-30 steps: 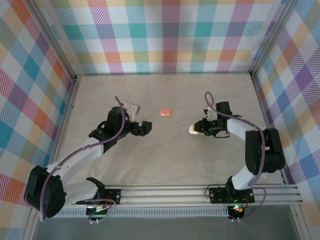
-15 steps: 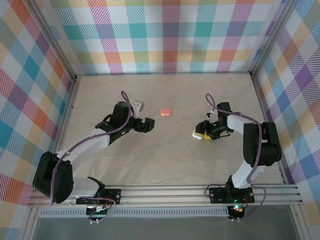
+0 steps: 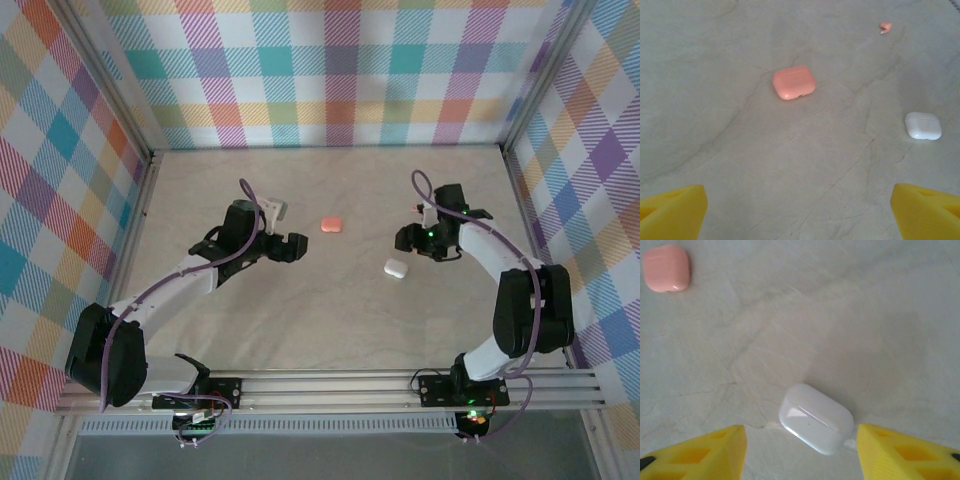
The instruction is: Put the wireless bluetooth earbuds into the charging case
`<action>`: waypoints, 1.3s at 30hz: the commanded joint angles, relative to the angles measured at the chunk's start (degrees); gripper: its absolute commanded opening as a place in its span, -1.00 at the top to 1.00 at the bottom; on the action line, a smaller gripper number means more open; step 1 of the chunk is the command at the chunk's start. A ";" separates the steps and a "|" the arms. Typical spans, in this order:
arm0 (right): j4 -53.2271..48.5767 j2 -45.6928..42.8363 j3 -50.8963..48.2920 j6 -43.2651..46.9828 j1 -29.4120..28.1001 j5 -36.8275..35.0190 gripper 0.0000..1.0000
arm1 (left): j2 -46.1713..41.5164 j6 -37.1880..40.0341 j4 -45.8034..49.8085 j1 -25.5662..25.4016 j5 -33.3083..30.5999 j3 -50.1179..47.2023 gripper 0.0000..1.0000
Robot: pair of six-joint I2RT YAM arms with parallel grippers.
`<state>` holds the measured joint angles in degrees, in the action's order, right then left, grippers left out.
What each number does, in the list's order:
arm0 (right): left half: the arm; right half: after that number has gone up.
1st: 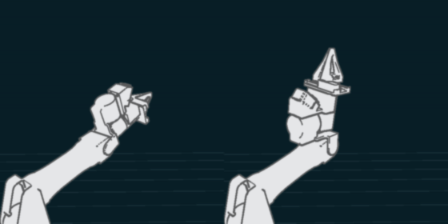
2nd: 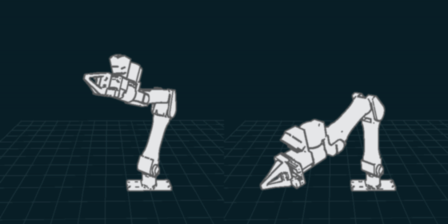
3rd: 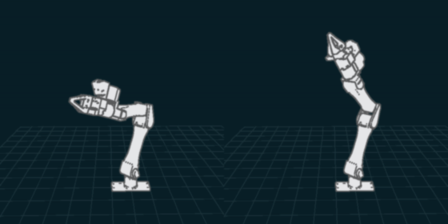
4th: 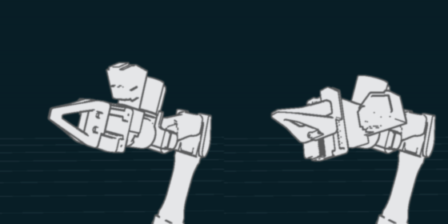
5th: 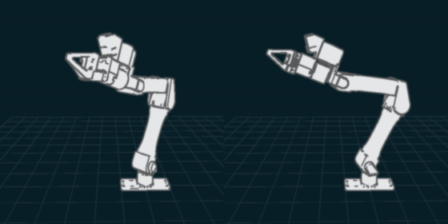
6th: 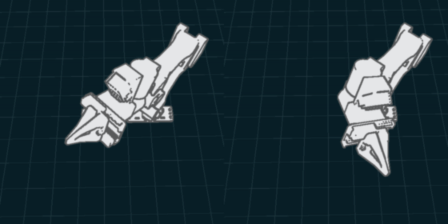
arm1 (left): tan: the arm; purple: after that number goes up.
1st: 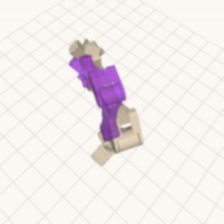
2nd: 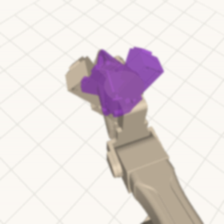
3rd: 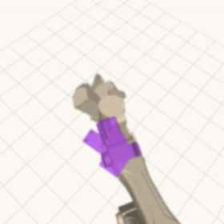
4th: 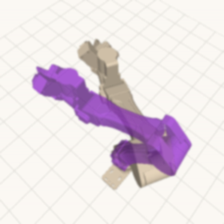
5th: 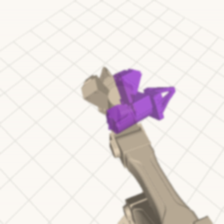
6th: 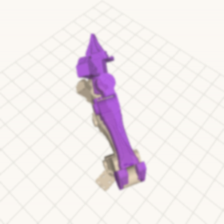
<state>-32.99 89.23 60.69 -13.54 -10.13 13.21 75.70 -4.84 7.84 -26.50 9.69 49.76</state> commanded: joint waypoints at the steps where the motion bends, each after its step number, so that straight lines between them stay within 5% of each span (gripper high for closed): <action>1: -2.25 3.71 6.04 -2.40 -5.16 -6.26 -0.18 | -1.19 -1.76 1.57 0.96 -3.56 -0.34 -0.89; 9: -9.88 26.00 35.11 -8.11 -20.67 -18.33 -0.27 | 1.78 -3.57 5.08 2.02 -4.12 1.46 -0.89; 19: -13.73 44.76 56.32 -11.18 -24.47 -21.32 -0.48 | 5.31 -0.06 9.74 3.34 3.10 7.05 -0.82; 28: -16.40 48.93 60.93 -10.80 -25.64 -27.62 -0.55 | 5.21 1.15 10.36 4.53 6.45 7.00 -0.82; 39: -17.02 51.45 61.15 -11.13 -25.73 -24.55 -0.53 | 5.77 1.06 10.16 4.84 9.03 6.06 -0.80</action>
<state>-47.99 138.69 120.07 -23.57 -35.44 -12.75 81.06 -4.64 16.67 -22.35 17.04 56.01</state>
